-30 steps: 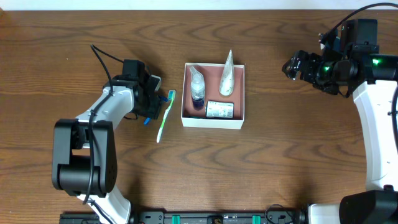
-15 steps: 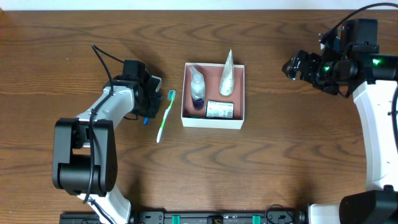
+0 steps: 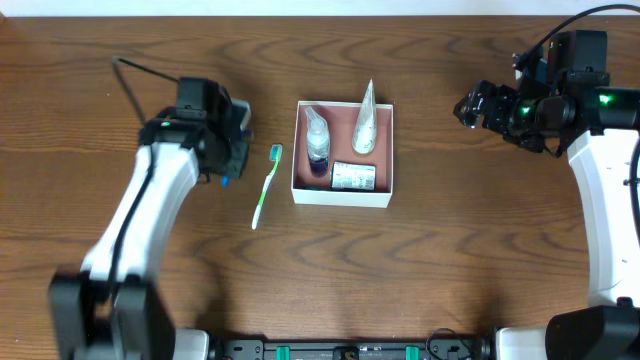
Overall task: Pack container
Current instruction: 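Move the left gripper back to the blue razor and grasp it, then carry the blue razor into the box with the left gripper and release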
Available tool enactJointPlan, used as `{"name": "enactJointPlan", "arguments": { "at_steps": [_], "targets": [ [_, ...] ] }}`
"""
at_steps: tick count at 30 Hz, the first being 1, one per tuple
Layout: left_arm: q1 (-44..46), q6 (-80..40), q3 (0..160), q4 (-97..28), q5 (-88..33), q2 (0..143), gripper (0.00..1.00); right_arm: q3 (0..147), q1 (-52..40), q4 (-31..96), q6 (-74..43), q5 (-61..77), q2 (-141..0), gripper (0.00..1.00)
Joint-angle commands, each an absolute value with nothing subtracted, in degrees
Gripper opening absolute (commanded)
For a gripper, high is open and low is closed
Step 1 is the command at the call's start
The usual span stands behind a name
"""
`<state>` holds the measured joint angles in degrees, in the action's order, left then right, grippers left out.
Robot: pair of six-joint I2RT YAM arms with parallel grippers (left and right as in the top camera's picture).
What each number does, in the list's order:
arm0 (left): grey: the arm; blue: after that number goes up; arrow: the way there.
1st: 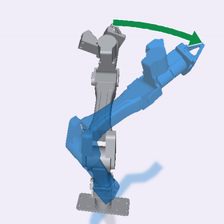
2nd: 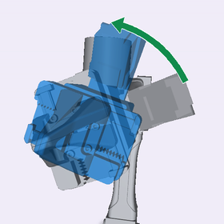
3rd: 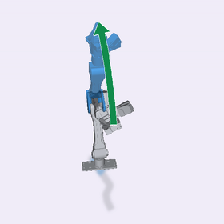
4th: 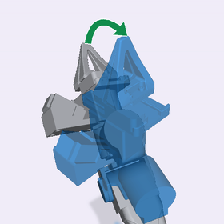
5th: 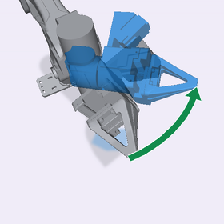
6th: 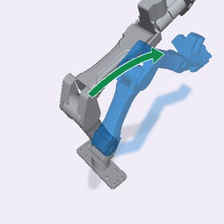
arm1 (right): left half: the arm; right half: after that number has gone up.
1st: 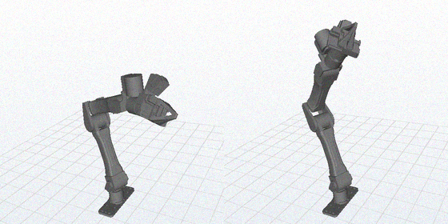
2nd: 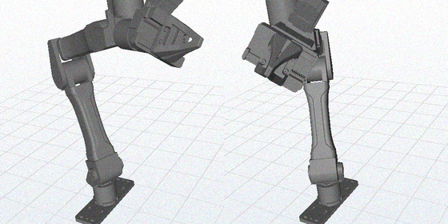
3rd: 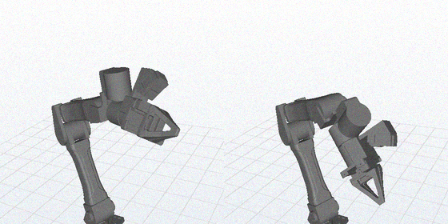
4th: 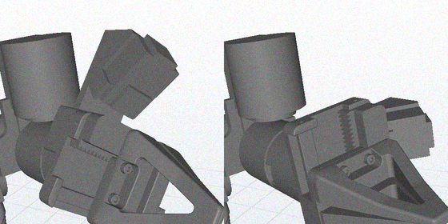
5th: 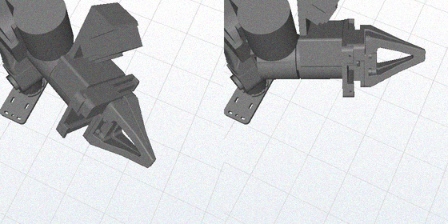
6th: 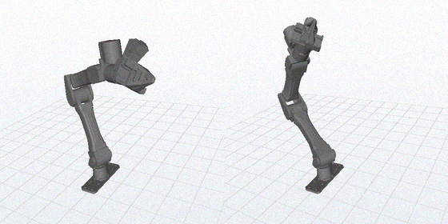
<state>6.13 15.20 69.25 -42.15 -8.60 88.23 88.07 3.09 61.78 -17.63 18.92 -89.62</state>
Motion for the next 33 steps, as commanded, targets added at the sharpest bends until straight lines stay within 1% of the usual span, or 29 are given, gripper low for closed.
{"name": "enactJointPlan", "arguments": {
  "at_steps": [1,6,11,18,22,27,28,30,31,32,33],
  "targets": [
    [9.61,14.74,70.63,-43.75,-8.56,80.64,0.06,88.47,3.42,61.76,-18.39,19.51,-89.52,0.99],
    [17.19,15.57,70.63,-45.98,-8.58,73.12,0.06,88.47,3.42,61.76,-18.37,19.51,-89.52,0.99],
    [26.28,26.81,70.08,-45.82,-8.58,72.93,0.06,88.47,3.42,61.76,-18.37,19.51,-89.52,0.99],
    [36.10,45.10,68.77,-43.46,-8.58,81.10,0.06,88.47,3.42,61.76,-18.39,19.51,-89.52,0.99],
    [38.65,47.59,68.77,-37.06,-8.56,87.70,0.06,88.47,3.42,61.76,-18.37,19.51,-89.52,0.99],
    [38.72,47.57,68.79,-28.91,-8.56,96.25,0.06,88.47,3.42,61.76,-18.39,19.51,-89.52,0.99],
    [38.72,47.57,68.79,-28.23,-8.54,97.32,0.09,88.47,3.42,61.76,-18.39,19.51,-89.52,0.99],
    [38.72,47.53,68.79,-27.51,-8.54,98.98,0.25,88.47,3.42,61.76,-18.39,19.51,-89.52,0.99],
    [38.72,46.92,68.79,-27.51,-8.56,99.18,0.30,88.47,3.42,61.76,-18.37,19.53,-89.52,0.99],
    [38.72,46.04,68.88,-27.46,-8.56,99.09,0.42,88.49,3.42,61.76,-18.37,19.51,-89.52,0.99],
    [38.72,45.50,69.01,-27.53,-8.54,98.70,0.98,88.47,3.42,61.76,-18.39,19.51,-89.52,0.99]
  ]
}}
